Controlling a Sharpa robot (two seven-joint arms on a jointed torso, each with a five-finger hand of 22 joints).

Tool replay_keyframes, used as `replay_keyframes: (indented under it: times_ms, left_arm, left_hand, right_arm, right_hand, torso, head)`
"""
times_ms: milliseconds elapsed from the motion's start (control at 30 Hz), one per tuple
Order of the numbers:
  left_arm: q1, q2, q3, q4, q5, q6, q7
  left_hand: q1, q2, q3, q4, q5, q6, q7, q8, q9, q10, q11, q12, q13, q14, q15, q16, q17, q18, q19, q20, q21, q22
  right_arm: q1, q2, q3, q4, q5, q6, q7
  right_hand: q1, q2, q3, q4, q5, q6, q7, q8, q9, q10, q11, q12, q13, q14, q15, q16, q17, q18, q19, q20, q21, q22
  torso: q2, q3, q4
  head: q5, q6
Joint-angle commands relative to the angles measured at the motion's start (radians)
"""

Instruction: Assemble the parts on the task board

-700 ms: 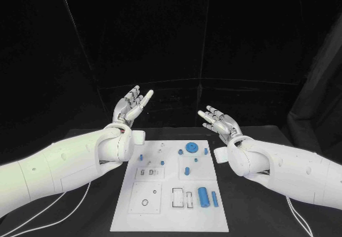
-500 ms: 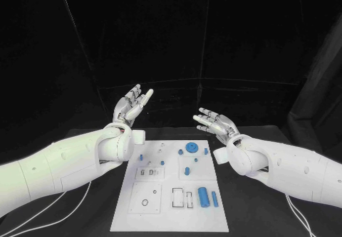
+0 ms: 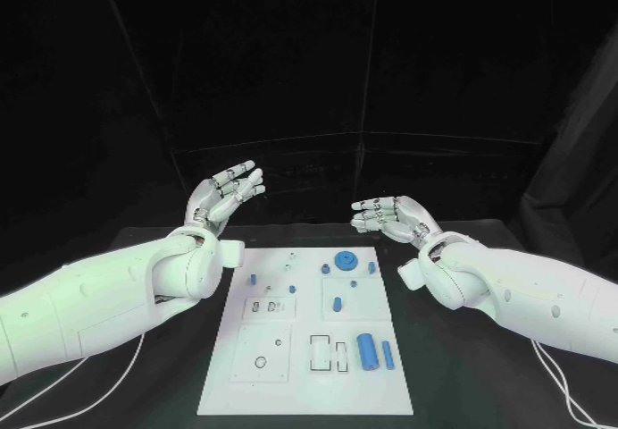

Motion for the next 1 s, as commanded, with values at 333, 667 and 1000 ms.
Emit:
replay_keyframes:
  times_ms: [333, 667, 1000]
  left_arm:
    - [0.002, -0.069, -0.001, 0.130, 0.001, 0.053, 0.035]
    - [0.002, -0.095, -0.001, 0.212, 0.000, 0.063, 0.023]
    - [0.001, -0.100, -0.001, 0.232, 0.000, 0.072, 0.013]
  left_hand:
    - [0.026, 0.024, 0.010, -0.089, -0.007, 0.303, 0.095, 0.028, 0.003, 0.183, -0.037, -0.025, -0.006, 0.205, -0.051, -0.013, -0.016, 0.044, 0.292, -0.005, 0.051, -0.005]
    - [0.029, 0.024, 0.009, -0.115, -0.008, 0.320, 0.091, 0.013, 0.002, 0.203, -0.041, -0.043, -0.006, 0.236, -0.056, -0.025, -0.022, 0.045, 0.321, -0.008, 0.041, -0.017]
    - [0.028, 0.025, 0.009, -0.120, -0.008, 0.320, 0.094, 0.008, 0.001, 0.203, -0.039, -0.049, -0.007, 0.237, -0.055, -0.030, -0.024, 0.045, 0.323, -0.007, 0.036, -0.021]
  right_arm:
    - [0.071, 0.013, 0.002, 0.006, -0.504, 0.023, -0.214]
    - [0.109, 0.054, 0.003, 0.022, -0.908, 0.131, -0.394]
    - [0.115, 0.098, 0.004, 0.002, -1.111, 0.213, -0.437]
  right_hand:
    - [0.034, -0.014, 0.087, -0.098, -0.047, 0.261, -0.010, 0.008, 0.005, 0.286, -0.076, -0.012, 0.005, 0.359, -0.107, 0.041, 0.028, 0.028, 0.307, -0.114, 0.170, 0.053]
    - [-0.013, -0.082, 0.076, -0.094, -0.011, 0.281, -0.033, -0.020, 0.001, 0.326, -0.103, -0.052, 0.004, 0.552, -0.155, 0.134, 0.106, 0.026, 0.426, -0.166, 0.316, 0.127]
    - [-0.023, -0.099, 0.083, -0.093, -0.014, 0.269, -0.036, -0.040, 0.001, 0.265, -0.101, -0.056, 0.007, 0.554, -0.164, 0.418, 0.274, 0.025, 0.480, -0.182, 0.482, 0.219]
  torso:
    - [0.070, -0.0120, 0.0174]
    - [0.114, -0.0218, 0.0265]
    - [0.143, -0.0254, 0.0357]
  head:
    - [-0.011, 0.014]
    - [-0.028, 0.025]
    - [-0.032, 0.032]
